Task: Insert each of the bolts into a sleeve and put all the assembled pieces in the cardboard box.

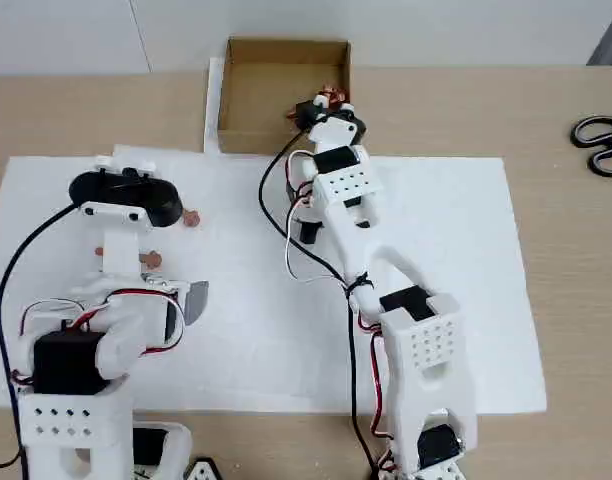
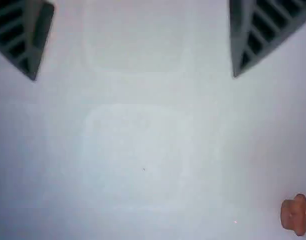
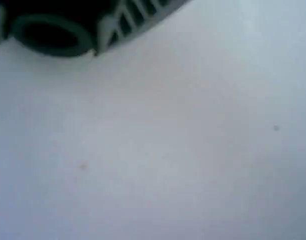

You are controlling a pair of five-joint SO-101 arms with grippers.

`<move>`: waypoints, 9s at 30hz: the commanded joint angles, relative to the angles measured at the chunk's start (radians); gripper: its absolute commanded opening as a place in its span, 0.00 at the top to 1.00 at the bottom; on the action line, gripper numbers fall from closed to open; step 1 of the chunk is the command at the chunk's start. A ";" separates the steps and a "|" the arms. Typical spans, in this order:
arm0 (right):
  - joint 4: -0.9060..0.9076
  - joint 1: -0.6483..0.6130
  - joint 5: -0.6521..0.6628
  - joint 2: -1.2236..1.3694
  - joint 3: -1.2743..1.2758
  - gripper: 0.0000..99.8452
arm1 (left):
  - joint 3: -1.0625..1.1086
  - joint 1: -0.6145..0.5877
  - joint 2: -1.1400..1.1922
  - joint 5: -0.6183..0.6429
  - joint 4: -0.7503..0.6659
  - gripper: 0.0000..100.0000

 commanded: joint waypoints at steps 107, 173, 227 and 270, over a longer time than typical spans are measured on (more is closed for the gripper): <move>0.440 0.206 0.678 -0.602 0.232 1.00 | -1.610 -0.103 1.913 0.572 0.117 0.81; 0.412 0.337 0.686 -0.960 0.342 1.00 | -0.424 -0.021 0.724 -0.991 0.031 0.99; 0.429 0.392 0.686 -1.107 0.344 1.00 | -0.374 0.149 0.434 -0.020 -0.169 0.86; 0.441 0.390 0.680 -1.107 0.344 1.00 | -1.040 0.060 1.559 1.091 0.104 0.86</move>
